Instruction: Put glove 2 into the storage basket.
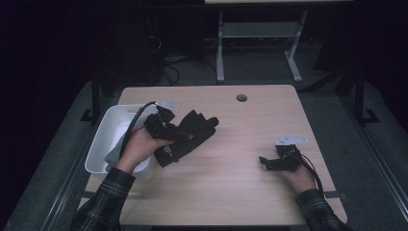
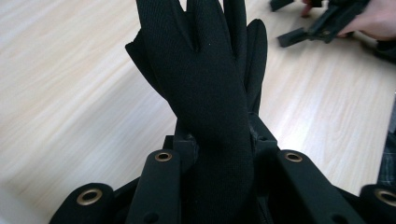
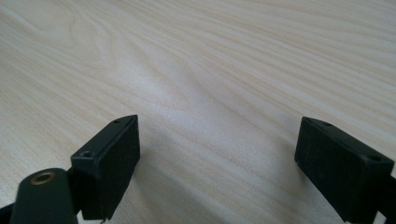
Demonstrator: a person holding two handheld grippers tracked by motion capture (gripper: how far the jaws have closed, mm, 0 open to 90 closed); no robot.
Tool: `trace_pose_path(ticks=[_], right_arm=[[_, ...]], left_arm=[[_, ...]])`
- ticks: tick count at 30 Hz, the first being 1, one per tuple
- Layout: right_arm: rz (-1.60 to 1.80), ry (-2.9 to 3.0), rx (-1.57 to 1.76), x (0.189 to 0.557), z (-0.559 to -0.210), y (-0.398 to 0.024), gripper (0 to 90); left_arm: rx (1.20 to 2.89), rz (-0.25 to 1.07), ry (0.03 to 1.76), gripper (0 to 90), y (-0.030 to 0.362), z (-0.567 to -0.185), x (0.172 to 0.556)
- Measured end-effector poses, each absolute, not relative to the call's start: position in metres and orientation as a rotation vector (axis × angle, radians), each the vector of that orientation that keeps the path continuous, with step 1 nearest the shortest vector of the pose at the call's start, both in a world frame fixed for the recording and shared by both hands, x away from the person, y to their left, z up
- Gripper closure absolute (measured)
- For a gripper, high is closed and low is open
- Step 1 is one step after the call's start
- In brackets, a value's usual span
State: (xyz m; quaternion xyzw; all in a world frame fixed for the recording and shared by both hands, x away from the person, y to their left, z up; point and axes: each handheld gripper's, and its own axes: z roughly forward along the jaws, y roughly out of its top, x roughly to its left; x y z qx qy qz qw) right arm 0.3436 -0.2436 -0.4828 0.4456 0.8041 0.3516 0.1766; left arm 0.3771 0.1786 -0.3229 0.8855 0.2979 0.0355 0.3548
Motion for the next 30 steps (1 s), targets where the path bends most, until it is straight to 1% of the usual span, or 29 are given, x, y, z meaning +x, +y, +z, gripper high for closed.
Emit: trace_pose_path(ticks=[13, 20, 24, 30], right_arm=[[0.993, 2.272, 1.262, 0.344, -0.483, -0.243, 13.9], [0.993, 2.271, 1.262, 0.344, -0.483, -0.243, 13.9], [0.993, 2.269, 1.263, 0.344, -0.483, -0.243, 13.9], [0.994, 2.267, 1.265, 0.344, -0.483, -0.243, 13.9]], left_arm=[[2.247, 0.187, 0.974, 71.1, 0.27, -0.311, 0.382], [2.206, 0.22, 1.094, 71.1, 0.313, -0.316, 0.386], [2.21, 0.196, 1.146, 71.1, 0.328, -0.327, 0.39], [2.206, 0.143, 1.189, 71.0, 0.335, -0.346, 0.394]])
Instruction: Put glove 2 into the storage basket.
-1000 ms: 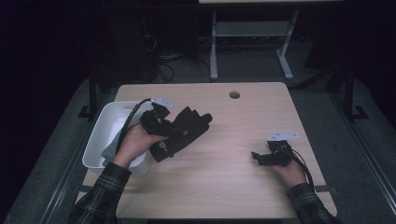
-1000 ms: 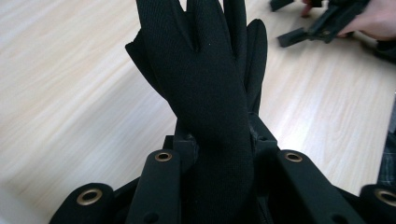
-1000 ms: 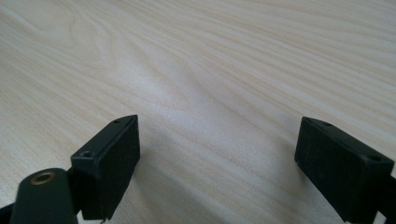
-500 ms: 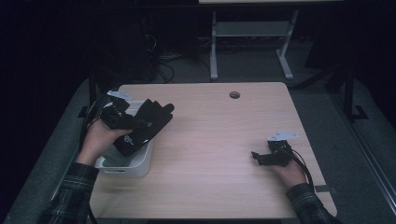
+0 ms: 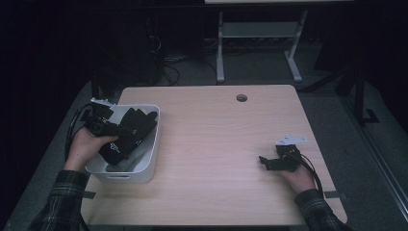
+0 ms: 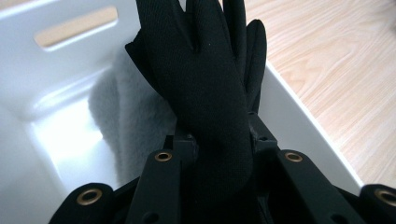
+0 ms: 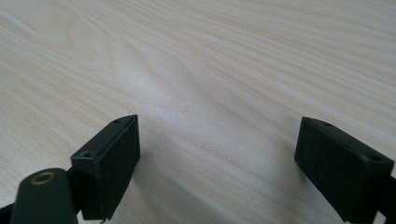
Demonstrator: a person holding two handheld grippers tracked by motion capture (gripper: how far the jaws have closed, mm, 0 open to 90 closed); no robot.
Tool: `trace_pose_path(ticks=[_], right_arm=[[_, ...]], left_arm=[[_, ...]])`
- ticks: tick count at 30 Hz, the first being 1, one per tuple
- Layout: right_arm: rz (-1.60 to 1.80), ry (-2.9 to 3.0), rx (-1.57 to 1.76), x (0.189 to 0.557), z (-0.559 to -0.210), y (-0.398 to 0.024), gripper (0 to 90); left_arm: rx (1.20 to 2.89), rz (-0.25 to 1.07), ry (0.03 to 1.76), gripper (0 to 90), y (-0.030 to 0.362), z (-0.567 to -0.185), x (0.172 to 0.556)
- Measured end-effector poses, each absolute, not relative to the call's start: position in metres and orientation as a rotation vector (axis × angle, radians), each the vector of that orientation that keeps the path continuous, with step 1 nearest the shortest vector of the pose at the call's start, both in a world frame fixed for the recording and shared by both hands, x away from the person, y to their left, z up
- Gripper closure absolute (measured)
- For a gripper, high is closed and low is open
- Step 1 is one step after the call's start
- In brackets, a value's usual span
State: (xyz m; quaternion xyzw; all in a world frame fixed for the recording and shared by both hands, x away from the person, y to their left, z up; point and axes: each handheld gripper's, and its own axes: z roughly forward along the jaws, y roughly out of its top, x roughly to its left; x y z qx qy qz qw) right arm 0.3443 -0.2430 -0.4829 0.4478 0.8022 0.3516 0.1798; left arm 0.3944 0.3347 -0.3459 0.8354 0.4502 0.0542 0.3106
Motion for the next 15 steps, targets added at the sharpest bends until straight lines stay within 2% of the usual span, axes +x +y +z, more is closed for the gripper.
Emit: trace_pose_path(ticks=[10, 15], right_arm=[[0.993, 2.266, 1.266, 0.344, -0.483, -0.243, 13.9], [0.994, 2.267, 1.266, 0.344, -0.483, -0.243, 13.9]], left_arm=[[2.248, 0.115, 1.246, 68.7, 0.335, -0.374, 0.405], [2.252, 0.174, 1.248, 58.2, 0.335, -0.378, 0.405]])
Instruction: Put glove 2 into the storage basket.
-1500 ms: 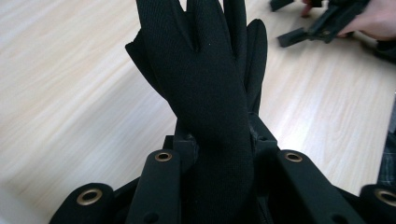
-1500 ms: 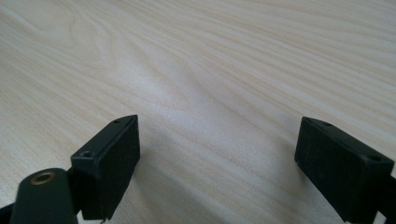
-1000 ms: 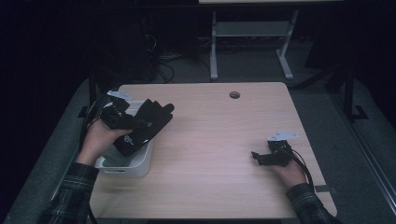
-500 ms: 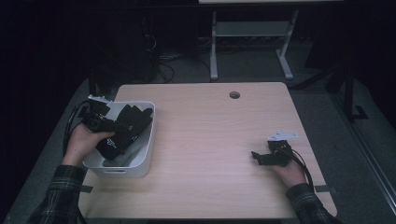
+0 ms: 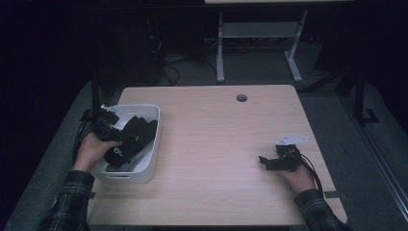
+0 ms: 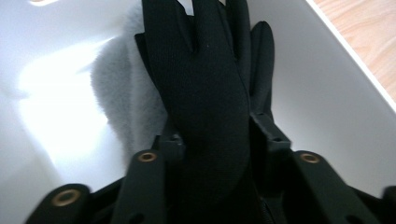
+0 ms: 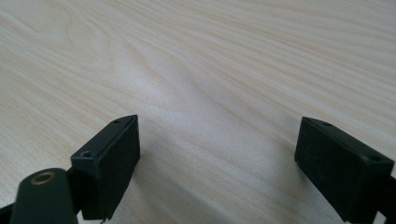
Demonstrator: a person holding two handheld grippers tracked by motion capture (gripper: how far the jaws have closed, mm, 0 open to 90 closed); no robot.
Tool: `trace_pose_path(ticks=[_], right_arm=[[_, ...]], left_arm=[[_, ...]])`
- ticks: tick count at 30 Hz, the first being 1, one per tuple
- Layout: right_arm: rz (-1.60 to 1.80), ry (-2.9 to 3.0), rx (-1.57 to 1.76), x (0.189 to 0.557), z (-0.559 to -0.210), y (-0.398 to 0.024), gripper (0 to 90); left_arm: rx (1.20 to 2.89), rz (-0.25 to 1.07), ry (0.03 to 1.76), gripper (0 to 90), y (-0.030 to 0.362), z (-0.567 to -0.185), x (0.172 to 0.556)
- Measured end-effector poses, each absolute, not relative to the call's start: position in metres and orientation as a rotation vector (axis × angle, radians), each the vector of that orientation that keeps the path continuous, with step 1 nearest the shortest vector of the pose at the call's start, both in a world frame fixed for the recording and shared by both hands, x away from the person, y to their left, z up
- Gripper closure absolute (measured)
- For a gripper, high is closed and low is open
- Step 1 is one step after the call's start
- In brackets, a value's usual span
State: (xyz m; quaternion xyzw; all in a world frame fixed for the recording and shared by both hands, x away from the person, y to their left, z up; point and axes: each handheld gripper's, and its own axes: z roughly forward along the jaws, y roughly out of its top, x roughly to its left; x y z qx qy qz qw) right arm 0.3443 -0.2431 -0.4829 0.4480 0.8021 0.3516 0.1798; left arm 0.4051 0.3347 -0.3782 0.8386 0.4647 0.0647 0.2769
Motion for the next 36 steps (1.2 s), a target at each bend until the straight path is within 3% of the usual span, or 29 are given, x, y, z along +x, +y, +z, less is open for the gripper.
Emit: trace_pose_path(ticks=[6, 12, 15, 27, 36], right_arm=[[0.993, 2.266, 1.266, 0.344, -0.483, -0.243, 13.9], [0.993, 2.266, 1.267, 0.344, -0.483, -0.243, 13.9], [0.993, 2.266, 1.267, 0.344, -0.483, -0.243, 13.9], [0.992, 2.265, 1.269, 0.344, -0.483, -0.243, 13.9], [0.993, 2.265, 1.268, 0.344, -0.483, -0.243, 13.9]], left_arm=[[2.248, 0.191, 1.257, 48.0, 0.335, -0.378, 0.405], [2.218, 0.259, 1.267, 28.7, 0.338, -0.372, 0.405], [2.213, 0.291, 1.261, 23.8, 0.341, -0.364, 0.404], [2.186, 0.364, 1.208, 16.7, 0.338, -0.337, 0.399], [2.176, 0.398, 1.119, 16.7, 0.313, -0.32, 0.396]])
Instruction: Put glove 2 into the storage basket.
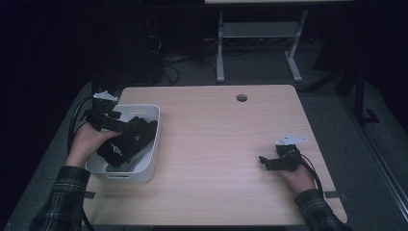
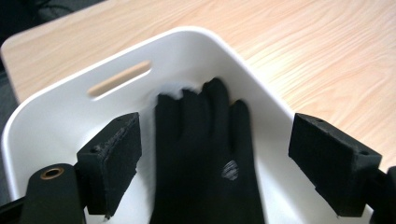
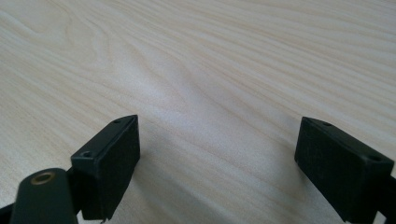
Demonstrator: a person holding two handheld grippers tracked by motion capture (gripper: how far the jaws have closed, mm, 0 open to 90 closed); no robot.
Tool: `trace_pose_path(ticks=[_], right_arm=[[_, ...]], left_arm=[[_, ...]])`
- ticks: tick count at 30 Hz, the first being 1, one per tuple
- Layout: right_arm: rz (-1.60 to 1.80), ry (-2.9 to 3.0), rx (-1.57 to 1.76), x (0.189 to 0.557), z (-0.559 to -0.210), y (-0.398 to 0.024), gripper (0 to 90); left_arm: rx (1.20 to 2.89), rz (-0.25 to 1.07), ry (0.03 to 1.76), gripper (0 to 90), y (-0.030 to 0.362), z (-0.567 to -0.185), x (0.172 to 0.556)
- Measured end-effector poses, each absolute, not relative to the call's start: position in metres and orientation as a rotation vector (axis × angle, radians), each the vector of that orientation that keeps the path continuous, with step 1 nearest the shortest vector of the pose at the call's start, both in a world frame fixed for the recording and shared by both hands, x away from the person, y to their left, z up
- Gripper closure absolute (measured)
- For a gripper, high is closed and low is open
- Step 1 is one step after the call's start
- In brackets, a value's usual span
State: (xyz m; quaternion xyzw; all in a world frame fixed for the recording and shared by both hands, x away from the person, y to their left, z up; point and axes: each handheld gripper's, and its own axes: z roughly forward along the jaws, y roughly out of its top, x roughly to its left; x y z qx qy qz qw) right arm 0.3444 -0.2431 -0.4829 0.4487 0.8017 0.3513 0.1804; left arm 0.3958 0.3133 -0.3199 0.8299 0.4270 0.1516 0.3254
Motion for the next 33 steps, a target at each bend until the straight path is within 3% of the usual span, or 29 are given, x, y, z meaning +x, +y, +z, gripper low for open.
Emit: trace_pose_path(ticks=[16, 33], right_arm=[[0.993, 2.265, 1.267, 0.344, -0.483, -0.243, 13.9], [0.993, 2.269, 1.265, 0.344, -0.483, -0.243, 13.9]], left_arm=[[2.174, 0.349, 0.956, 16.7, 0.252, -0.314, 0.386], [2.185, 0.294, 0.812, 13.8, 0.169, -0.347, 0.363]])
